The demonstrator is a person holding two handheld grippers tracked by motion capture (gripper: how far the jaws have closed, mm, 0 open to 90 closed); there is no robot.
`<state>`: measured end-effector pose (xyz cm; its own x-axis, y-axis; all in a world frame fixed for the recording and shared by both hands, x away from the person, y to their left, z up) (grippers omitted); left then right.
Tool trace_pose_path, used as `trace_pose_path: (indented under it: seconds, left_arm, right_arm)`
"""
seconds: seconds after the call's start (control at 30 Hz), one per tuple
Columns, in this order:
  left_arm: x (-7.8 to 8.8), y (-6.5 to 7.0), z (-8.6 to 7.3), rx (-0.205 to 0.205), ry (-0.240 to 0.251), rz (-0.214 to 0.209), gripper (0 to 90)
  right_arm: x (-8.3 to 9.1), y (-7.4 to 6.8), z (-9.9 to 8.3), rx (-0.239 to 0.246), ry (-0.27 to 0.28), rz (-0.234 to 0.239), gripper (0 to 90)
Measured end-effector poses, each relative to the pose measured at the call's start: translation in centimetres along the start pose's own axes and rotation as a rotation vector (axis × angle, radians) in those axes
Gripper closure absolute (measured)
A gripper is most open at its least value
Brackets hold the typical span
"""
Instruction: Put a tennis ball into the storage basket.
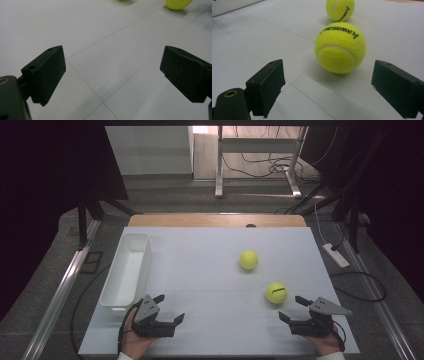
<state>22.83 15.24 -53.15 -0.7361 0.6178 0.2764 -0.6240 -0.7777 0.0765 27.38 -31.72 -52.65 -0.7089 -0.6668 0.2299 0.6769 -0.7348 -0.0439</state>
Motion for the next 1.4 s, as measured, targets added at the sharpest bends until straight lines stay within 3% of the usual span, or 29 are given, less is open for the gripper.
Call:
trace_pose_path:
  seconds: [0.37, 0.7, 0.9, 1.2, 1.4]
  left_arm:
    - [-0.2, 0.1, 0.4, -0.012, 0.006, 0.006, 7.4]
    - [-1.0, 0.8, 1.0, -0.033, -0.010, -0.016, 7.5]
    - [-2.1, 0.7, 1.7, -0.014, -0.009, -0.007, 7.5]
    - [-2.7, 1.0, 2.6, -0.020, -0.010, -0.015, 7.6]
    - [-3.1, 0.9, 3.1, 0.003, -0.007, -0.034, 7.6]
  right_arm:
    - [-0.2, -0.1, -0.1, -0.002, 0.000, 0.010, 11.2]
    - [0.0, -0.1, -0.1, 0.000, 0.000, 0.003, 11.3]
    - [0.0, 0.1, -0.1, -0.021, 0.017, 0.012, 11.5]
    - [-0.2, 0.0, -0.2, -0.010, 0.010, 0.022, 11.4]
    - [-0.1, 0.0, -0.1, -0.008, 0.010, 0.012, 11.5]
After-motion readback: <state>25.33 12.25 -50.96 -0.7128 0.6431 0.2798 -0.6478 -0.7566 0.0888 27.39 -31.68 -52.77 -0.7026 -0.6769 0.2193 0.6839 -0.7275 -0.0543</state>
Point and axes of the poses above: each handheld gripper's, and its own axes: x roughly backward along the jaws, z roughly out of its top, y roughly to its right, the point moved 2 cm from there along -x, roughly forward along the jaws, and after that the axes turned 14 degrees about y, right-handed, at the moved point
